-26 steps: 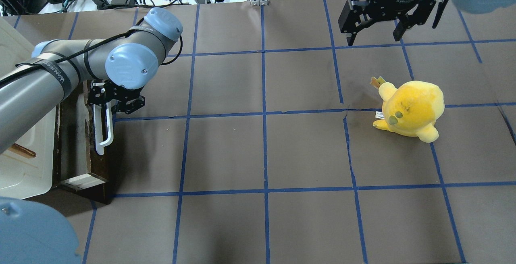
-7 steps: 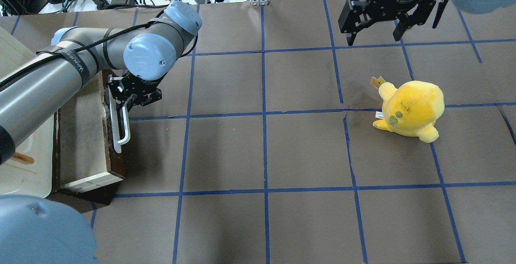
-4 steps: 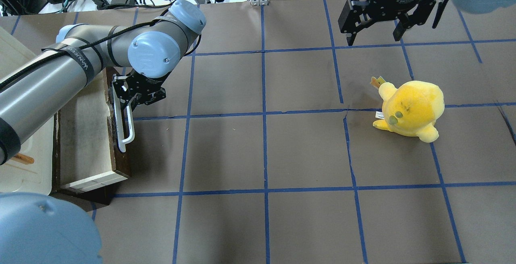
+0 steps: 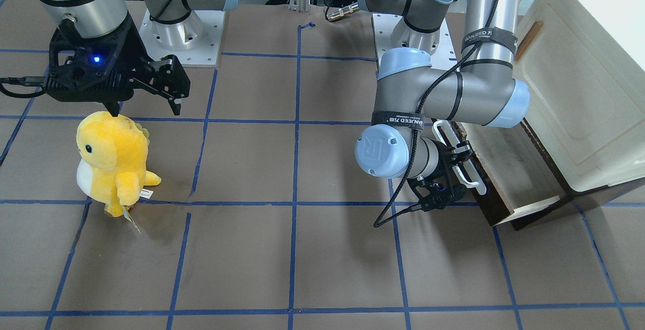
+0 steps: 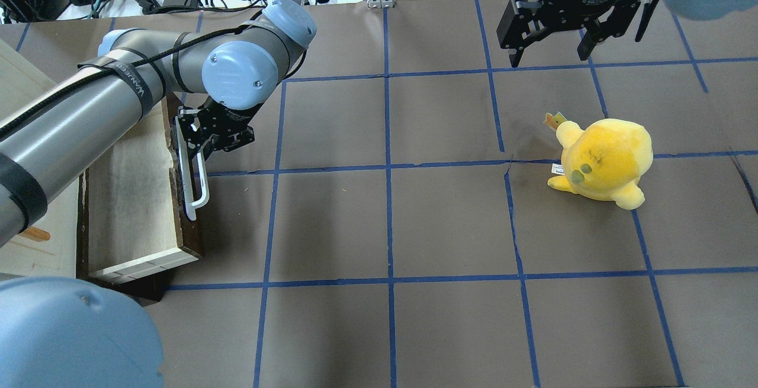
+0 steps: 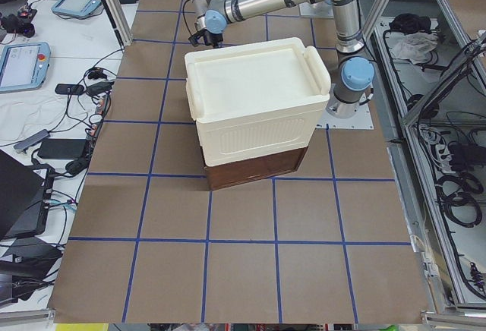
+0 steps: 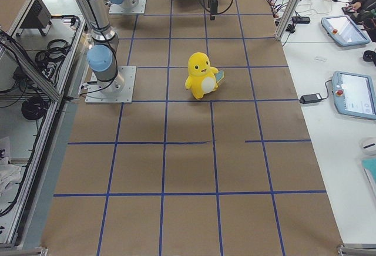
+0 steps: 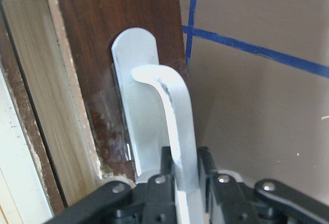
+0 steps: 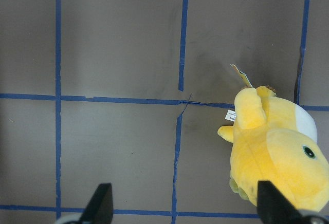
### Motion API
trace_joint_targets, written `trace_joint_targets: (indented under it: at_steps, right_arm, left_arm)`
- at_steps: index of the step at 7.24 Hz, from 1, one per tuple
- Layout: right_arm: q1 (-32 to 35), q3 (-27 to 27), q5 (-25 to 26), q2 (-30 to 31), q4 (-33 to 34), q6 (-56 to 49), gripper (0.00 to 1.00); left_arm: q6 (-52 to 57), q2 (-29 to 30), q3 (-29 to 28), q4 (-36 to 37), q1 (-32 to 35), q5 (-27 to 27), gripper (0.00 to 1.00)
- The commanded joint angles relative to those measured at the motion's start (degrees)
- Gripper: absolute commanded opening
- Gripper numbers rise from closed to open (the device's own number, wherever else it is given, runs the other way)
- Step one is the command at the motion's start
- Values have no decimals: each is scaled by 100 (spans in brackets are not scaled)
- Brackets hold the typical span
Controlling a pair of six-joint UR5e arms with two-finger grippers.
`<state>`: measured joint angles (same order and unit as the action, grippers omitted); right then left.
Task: Pull drawer sideways
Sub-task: 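Keep pulling the drawer outward with the left gripper toward the table center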
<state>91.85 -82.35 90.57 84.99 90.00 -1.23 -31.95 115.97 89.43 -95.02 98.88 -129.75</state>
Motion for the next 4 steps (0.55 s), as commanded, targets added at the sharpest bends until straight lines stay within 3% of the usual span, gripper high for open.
trace_joint_targets:
  at_steps: [1, 2, 4]
  right_arm:
    - [0, 0, -4, 0, 0, 0, 100]
    - [0, 0, -4, 0, 0, 0, 100]
    - [0, 0, -4, 0, 0, 0, 100]
  left_arm:
    - [14, -4, -5, 36, 17, 2, 89]
    - [92, -22, -66, 54, 43, 11, 99]
    - [110, -57, -442, 36, 44, 536, 100]
